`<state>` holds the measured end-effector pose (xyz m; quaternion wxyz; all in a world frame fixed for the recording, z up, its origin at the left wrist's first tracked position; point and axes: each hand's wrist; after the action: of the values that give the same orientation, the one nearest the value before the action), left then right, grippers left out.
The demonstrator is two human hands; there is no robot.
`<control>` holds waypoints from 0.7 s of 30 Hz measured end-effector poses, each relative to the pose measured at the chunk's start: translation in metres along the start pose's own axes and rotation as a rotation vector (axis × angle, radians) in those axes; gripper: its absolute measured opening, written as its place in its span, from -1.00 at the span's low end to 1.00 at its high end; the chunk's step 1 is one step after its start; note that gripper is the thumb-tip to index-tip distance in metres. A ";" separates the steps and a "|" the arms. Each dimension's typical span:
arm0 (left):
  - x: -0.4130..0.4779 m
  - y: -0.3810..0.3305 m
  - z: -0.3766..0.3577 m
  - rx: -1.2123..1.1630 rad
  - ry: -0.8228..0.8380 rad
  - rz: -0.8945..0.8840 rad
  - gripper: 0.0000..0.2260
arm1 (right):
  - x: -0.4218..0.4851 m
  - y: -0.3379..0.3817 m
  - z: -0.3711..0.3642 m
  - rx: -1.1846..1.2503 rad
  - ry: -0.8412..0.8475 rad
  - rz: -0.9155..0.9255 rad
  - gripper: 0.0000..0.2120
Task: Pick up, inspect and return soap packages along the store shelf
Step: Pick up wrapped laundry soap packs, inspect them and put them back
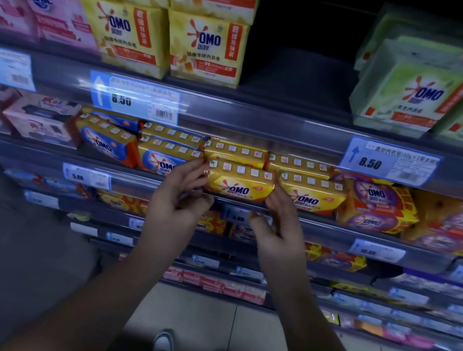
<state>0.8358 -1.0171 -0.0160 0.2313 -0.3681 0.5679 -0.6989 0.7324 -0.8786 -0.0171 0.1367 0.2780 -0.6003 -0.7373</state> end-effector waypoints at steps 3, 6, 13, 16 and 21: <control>0.000 0.003 -0.001 0.008 0.067 0.031 -0.47 | 0.001 -0.001 -0.002 -0.017 0.005 0.009 -0.36; 0.000 0.006 -0.002 0.036 0.093 0.055 -0.44 | 0.003 -0.001 -0.002 -0.047 0.002 0.038 -0.35; 0.006 0.004 0.010 0.023 0.113 0.074 -0.50 | -0.001 -0.006 -0.023 0.039 -0.239 -0.021 -0.59; 0.006 0.006 0.030 0.056 -0.024 0.036 -0.61 | -0.006 -0.003 -0.045 -0.028 -0.208 0.110 -0.72; 0.014 0.020 0.073 0.111 -0.216 0.114 -0.61 | -0.009 0.010 -0.089 -0.147 0.098 0.031 -0.53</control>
<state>0.8817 -1.0783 -0.0253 0.3507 -0.3950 0.5202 -0.6711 0.7889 -0.9482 -0.0165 0.1976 0.2937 -0.5413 -0.7627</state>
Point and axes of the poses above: each hand's wrist, its own x-axis towards the middle knuckle, its own z-axis out of the back of the hand, y = z × x, and after that the axes turned 11 degrees about -z, right-handed
